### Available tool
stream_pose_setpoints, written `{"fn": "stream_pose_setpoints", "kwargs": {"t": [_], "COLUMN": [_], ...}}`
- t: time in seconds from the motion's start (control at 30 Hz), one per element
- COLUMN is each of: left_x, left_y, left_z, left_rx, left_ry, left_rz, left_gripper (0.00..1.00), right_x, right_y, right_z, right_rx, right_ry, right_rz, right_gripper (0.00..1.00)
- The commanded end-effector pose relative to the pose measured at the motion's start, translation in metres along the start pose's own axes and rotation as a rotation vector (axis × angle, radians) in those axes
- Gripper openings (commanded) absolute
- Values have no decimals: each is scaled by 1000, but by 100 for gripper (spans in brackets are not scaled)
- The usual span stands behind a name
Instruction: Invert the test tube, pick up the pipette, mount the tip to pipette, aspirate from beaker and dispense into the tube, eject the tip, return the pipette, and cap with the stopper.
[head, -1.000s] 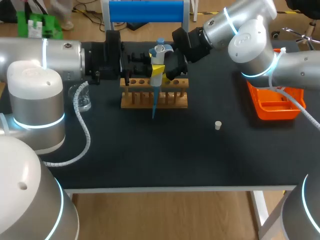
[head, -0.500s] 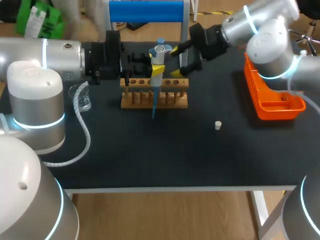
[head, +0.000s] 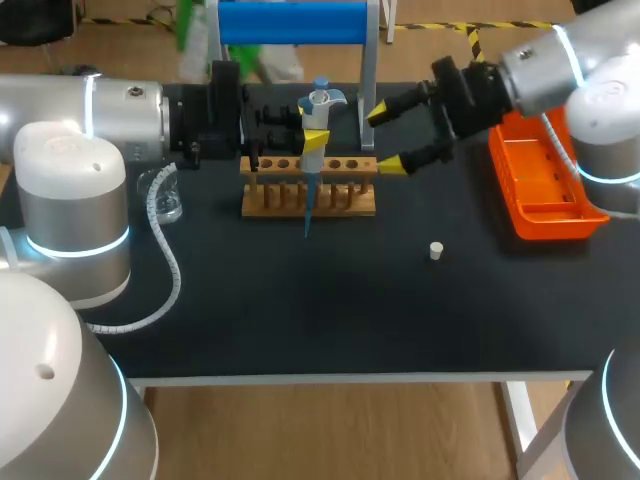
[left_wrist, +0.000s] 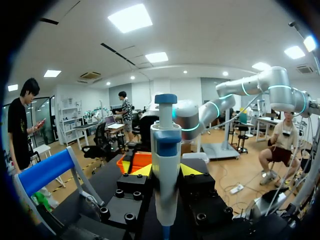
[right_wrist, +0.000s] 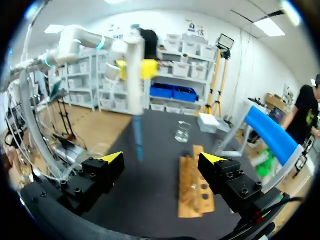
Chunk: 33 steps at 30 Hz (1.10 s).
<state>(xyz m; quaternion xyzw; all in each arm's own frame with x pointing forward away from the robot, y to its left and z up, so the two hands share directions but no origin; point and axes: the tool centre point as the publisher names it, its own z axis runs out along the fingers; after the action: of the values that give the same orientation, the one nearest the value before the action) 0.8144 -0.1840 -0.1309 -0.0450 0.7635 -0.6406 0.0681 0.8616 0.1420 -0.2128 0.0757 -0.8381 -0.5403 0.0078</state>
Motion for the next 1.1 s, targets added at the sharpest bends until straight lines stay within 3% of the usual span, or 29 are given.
{"fn": "stream_pose_setpoints", "kwargs": {"t": [0.03, 0.5, 0.6, 0.67, 1.1], "left_x": [1, 1, 1, 1, 1], "left_y": [-1, -1, -1, -1, -1], "left_z": [0, 0, 0, 0, 0], "left_rx": [-1, -1, -1, -1, -1], "left_ry": [-2, -2, -2, -2, -2], "left_rz": [0, 0, 0, 0, 0], "left_gripper": [0, 0, 0, 0, 0], "right_x": [14, 14, 23, 27, 56], "right_y": [1, 1, 10, 16, 48], "right_z": [-16, -16, -4, 0, 24], "right_rx": [-24, -24, -57, -132, -272], "right_ry": [20, 20, 57, 104, 104], "right_rz": [20, 20, 10, 46, -5], "right_gripper": [100, 100, 100, 100, 100]}}
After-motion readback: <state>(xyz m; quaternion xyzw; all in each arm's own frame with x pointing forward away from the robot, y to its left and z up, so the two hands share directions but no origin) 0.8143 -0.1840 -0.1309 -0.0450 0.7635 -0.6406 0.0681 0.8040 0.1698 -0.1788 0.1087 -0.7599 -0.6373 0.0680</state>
